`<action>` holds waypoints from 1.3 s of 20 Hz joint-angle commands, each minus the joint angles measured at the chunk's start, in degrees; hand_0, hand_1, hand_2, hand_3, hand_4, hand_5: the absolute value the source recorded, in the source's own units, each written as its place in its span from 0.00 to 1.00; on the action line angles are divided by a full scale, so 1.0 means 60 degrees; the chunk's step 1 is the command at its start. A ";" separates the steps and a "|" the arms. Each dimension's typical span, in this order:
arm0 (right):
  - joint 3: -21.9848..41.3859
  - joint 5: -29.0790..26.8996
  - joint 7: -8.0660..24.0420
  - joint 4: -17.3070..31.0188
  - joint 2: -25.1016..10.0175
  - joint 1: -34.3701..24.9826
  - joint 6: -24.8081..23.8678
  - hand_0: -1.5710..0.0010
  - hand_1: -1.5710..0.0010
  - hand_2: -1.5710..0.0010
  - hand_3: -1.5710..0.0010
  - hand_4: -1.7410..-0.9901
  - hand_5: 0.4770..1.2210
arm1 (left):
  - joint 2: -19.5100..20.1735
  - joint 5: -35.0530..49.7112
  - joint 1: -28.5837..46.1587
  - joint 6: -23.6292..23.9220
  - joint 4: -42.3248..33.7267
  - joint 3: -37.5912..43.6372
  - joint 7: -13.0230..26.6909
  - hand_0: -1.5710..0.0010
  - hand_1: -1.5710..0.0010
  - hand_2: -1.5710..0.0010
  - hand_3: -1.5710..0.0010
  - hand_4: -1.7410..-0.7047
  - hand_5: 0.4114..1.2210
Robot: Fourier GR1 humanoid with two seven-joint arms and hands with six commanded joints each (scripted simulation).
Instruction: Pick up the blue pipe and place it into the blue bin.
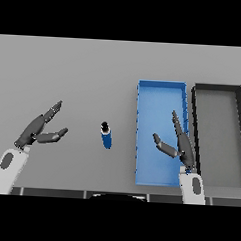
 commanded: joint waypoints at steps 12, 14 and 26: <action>0.0129 0.0105 0.0069 -0.0164 0.0098 0.0053 -0.0034 1.00 1.00 1.00 1.00 0.69 0.19 | -0.1157 -0.1323 0.0203 -0.0300 -0.0953 -0.1994 0.0432 1.00 1.00 1.00 1.00 0.54 0.07; 0.0218 0.0154 0.0061 -0.0351 0.0143 0.0149 -0.0042 1.00 1.00 1.00 1.00 0.68 0.19 | -0.1543 -0.1428 0.0004 -0.0235 -0.0670 -0.2135 0.0539 1.00 1.00 1.00 1.00 0.53 0.07; 0.0084 0.0049 0.0240 -0.0320 0.0132 0.0200 -0.0057 1.00 1.00 1.00 1.00 0.72 0.18 | -0.3579 -0.1893 -0.1360 -0.0353 0.1740 -0.2610 0.0197 1.00 1.00 1.00 1.00 0.55 0.10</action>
